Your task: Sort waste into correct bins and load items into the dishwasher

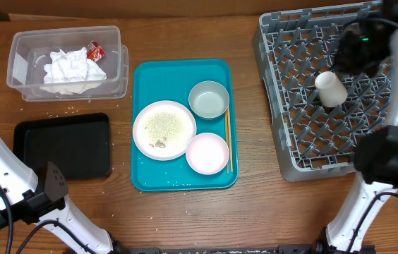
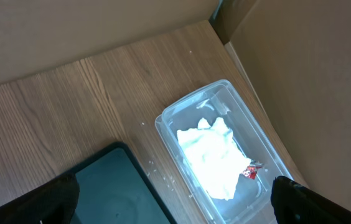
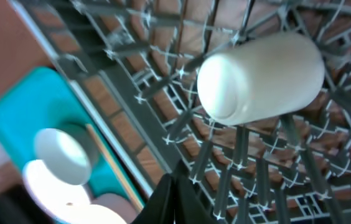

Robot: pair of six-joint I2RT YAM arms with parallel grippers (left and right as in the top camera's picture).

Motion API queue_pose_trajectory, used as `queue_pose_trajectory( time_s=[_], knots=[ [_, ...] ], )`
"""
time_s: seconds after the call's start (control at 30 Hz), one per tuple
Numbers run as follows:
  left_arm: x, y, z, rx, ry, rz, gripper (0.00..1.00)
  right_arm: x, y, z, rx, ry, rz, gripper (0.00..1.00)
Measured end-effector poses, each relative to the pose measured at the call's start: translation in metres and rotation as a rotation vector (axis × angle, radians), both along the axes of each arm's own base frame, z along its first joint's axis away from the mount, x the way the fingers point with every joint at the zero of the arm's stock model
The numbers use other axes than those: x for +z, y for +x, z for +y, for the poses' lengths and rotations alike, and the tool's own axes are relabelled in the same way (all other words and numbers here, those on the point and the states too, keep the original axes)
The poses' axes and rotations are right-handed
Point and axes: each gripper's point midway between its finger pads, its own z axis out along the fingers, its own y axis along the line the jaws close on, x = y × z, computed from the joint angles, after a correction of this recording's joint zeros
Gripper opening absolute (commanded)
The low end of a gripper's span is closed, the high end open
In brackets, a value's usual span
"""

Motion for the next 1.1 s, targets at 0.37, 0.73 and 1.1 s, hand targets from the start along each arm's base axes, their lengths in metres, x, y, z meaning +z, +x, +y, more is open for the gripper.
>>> queue_pose_trajectory(
  time_s=[0.37,0.73,1.1],
  knots=[
    [0.0,0.0,0.0,0.0,0.0,0.0,1.0,-0.068,-0.001,-0.013,-0.065,-0.207,0.112,0.04],
    [0.0,0.0,0.0,0.0,0.0,0.0,1.0,-0.067,-0.018,-0.037,-0.112,-0.37,0.184,0.04],
    [0.0,0.0,0.0,0.0,0.0,0.0,1.0,-0.02,-0.03,-0.072,-0.181,-0.527,0.186,0.04]
  ],
)
